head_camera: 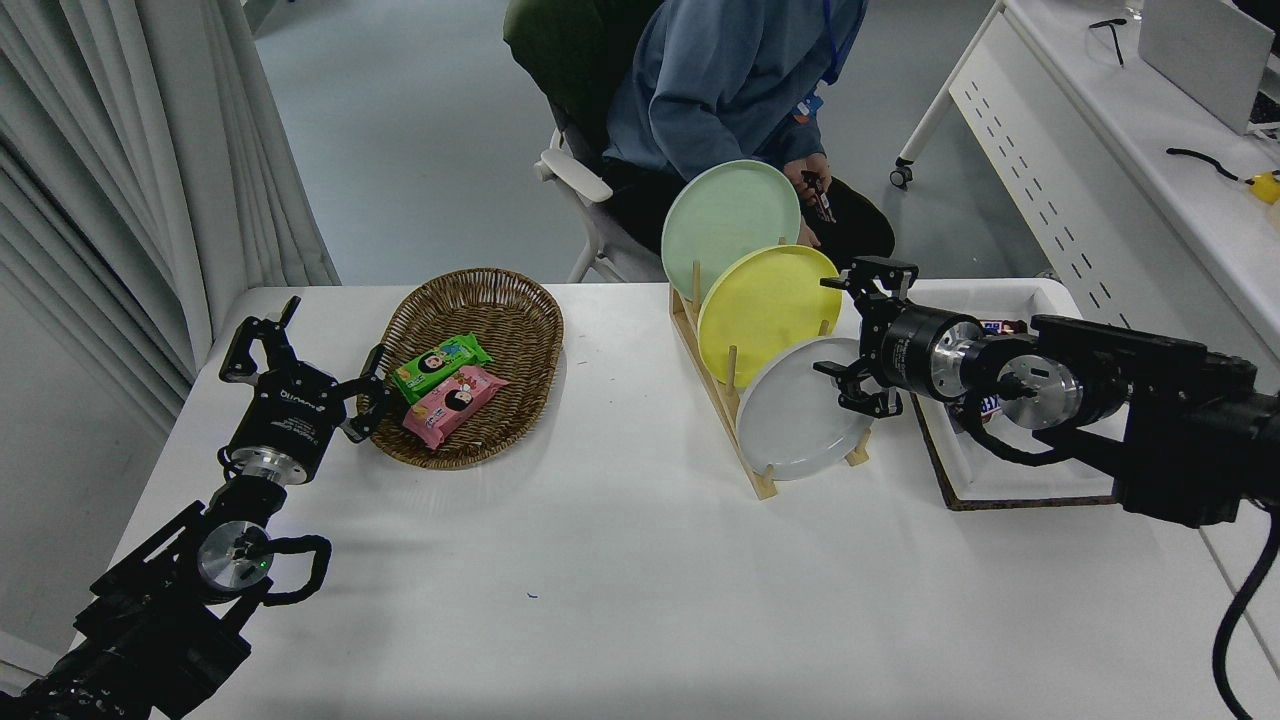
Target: Place the plate on the table
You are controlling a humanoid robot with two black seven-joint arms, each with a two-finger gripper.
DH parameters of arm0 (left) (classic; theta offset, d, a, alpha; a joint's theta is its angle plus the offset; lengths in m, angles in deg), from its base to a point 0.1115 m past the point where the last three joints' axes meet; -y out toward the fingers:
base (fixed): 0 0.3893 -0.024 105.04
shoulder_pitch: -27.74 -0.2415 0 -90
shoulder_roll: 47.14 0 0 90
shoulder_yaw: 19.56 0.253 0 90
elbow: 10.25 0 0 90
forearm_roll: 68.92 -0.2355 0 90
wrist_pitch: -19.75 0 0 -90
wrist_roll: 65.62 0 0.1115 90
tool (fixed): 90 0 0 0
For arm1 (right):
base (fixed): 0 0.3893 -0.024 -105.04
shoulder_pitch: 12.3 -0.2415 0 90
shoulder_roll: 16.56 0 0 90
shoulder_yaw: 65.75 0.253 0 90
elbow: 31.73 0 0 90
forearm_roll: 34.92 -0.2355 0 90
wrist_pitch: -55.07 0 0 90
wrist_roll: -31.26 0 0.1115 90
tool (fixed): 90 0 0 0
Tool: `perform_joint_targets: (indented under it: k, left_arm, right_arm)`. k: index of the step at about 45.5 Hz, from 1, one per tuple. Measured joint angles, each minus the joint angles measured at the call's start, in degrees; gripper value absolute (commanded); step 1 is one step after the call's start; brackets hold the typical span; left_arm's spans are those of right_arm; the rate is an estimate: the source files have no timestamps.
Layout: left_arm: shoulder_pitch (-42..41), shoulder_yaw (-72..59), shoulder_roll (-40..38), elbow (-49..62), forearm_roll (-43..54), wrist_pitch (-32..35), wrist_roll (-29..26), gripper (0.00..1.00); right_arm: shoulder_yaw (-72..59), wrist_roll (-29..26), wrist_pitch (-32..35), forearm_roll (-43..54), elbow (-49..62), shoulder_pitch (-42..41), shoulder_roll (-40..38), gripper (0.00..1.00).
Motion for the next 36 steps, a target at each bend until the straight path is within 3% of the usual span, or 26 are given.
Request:
perform_joint_targets:
  k: [7, 23, 36]
  left_arm:
    - [0.0, 0.01, 0.0, 0.0, 0.0, 0.0, 0.0, 1.0]
    - [0.0, -0.01, 0.0, 0.0, 0.0, 0.0, 0.04, 1.0]
    - [0.0, -0.02, 0.0, -0.02, 0.0, 0.01, 0.03, 1.0]
  right_arm:
    - [1.2, -1.2, -0.58, -0.55, -0.14, 0.23, 0.13, 0.79]
    - [3.47, -4.23, -0.65, -1.25, -0.59, 0.53, 0.23, 0.47]
    - [4.8, -5.7, -0.41, -1.38, -0.63, 0.64, 0.26, 0.46]
